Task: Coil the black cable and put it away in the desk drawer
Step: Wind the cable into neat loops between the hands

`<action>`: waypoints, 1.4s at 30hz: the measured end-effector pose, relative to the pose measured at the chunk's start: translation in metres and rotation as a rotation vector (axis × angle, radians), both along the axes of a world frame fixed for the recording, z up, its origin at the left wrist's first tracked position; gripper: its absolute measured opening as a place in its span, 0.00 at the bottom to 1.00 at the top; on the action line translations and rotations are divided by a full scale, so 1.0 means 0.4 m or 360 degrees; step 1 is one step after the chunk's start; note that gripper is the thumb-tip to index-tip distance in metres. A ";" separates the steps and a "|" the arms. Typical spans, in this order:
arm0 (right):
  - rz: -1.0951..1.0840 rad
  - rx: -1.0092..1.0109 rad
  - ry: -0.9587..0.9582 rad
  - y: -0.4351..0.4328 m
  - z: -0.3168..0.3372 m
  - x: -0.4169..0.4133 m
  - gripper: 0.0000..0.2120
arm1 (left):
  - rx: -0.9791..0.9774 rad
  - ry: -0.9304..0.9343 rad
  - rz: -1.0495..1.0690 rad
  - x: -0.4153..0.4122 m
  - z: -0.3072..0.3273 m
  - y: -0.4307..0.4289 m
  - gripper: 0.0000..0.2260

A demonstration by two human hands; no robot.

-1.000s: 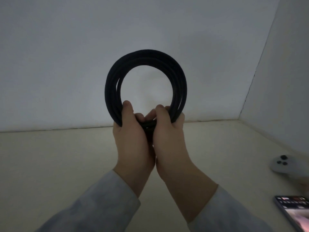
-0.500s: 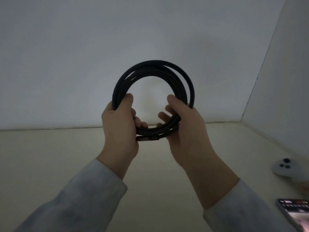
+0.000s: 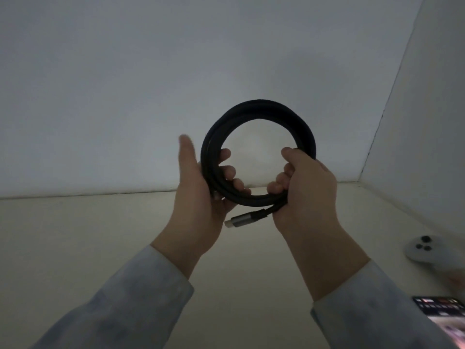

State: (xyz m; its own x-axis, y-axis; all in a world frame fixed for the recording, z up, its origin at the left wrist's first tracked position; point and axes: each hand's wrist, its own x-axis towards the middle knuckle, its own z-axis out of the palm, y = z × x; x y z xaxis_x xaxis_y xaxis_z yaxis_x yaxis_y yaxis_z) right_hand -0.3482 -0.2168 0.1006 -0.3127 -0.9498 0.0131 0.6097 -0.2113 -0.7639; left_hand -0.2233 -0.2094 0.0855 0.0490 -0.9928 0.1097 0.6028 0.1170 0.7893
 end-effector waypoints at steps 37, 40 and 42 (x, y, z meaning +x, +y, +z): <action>-0.0074 -0.0228 -0.0047 0.038 -0.018 0.079 0.07 | -0.0048 0.0622 0.0290 -0.012 0.004 0.030 0.20; -0.0103 -0.0258 0.0090 0.051 -0.023 0.095 0.07 | 0.0010 0.0516 0.0356 -0.001 0.016 0.031 0.21; -0.0128 -0.0245 0.0110 0.053 -0.021 0.094 0.06 | -0.0022 0.0398 0.0367 -0.002 0.022 0.033 0.22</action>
State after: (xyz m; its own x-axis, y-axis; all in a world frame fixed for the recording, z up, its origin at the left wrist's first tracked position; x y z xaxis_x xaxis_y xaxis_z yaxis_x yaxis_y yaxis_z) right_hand -0.3106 -0.1955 0.0922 -0.3808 -0.9068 0.1807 0.5332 -0.3750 -0.7583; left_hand -0.2242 -0.1960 0.0943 0.2993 -0.9508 0.0796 0.7337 0.2827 0.6179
